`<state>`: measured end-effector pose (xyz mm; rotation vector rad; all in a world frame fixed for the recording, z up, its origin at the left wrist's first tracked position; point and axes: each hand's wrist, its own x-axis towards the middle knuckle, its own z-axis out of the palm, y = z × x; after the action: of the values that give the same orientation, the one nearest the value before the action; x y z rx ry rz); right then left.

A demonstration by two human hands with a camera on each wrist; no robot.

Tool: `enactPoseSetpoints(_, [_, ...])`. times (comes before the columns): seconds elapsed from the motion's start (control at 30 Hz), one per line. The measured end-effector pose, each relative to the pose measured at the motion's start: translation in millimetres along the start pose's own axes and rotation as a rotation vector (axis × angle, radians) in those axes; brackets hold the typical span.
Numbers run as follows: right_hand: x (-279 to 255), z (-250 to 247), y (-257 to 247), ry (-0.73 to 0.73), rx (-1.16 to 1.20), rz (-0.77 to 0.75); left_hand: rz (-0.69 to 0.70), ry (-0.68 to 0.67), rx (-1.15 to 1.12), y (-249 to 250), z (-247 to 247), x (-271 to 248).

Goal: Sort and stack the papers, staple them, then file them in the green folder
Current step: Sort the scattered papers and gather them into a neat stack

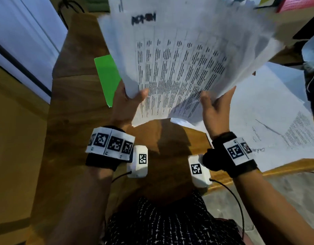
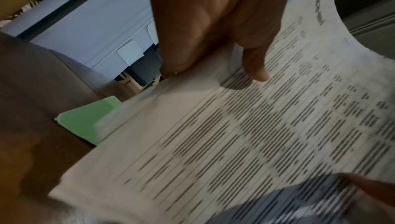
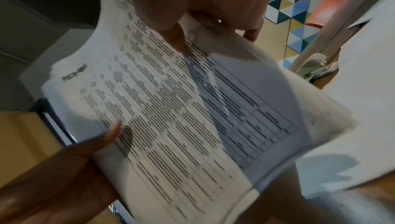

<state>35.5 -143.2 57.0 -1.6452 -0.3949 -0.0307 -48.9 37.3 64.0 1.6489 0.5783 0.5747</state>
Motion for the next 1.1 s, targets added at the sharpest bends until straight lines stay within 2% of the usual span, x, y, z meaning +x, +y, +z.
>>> enactPoseSetpoints(0.1, [-7, 6, 9, 0.006, 0.076, 0.116, -0.023, 0.058, -0.049, -9, -5, 0])
enactPoseSetpoints(0.2, [-12, 12, 14, -0.002, 0.07, 0.174, -0.031, -0.041, -0.203, -12, -2, -2])
enactPoseSetpoints(0.33, [-17, 19, 24, -0.139, -0.162, 0.319, -0.123, -0.044, -0.184, -44, 8, -14])
enactPoseSetpoints(0.4, [-18, 19, 30, -0.151, -0.25, 0.318, -0.164, 0.031, -0.179, -56, 9, -17])
enactPoseSetpoints(0.53, [-16, 21, 36, -0.158, -0.314, 0.262, -0.235, 0.291, -0.061, -49, 1, -11])
enactPoseSetpoints(0.6, [-16, 26, 40, -0.212, -0.397, 0.305, -0.236, 0.354, 0.056, -60, -7, -6])
enactPoseSetpoints(0.7, [-20, 35, 53, -0.325, -0.521, 0.443, -0.396, 0.358, 0.16, -82, -17, -12])
enactPoseSetpoints(0.77, [-25, 40, 62, -0.351, -0.57, 0.488, -0.453, 0.402, 0.19, -92, -16, -22])
enactPoseSetpoints(0.9, [-33, 48, 78, -0.397, -0.633, 0.488, -0.496, 0.481, 0.127, -112, -11, -34])
enactPoseSetpoints(1.0, [-34, 49, 88, -0.531, -0.825, 0.428, -0.628, 0.419, 0.234, -118, -14, -38])
enactPoseSetpoints(1.1, [-31, 43, 96, -0.664, -0.93, 0.4, -0.722, 0.466, 0.332, -112, -4, -36])
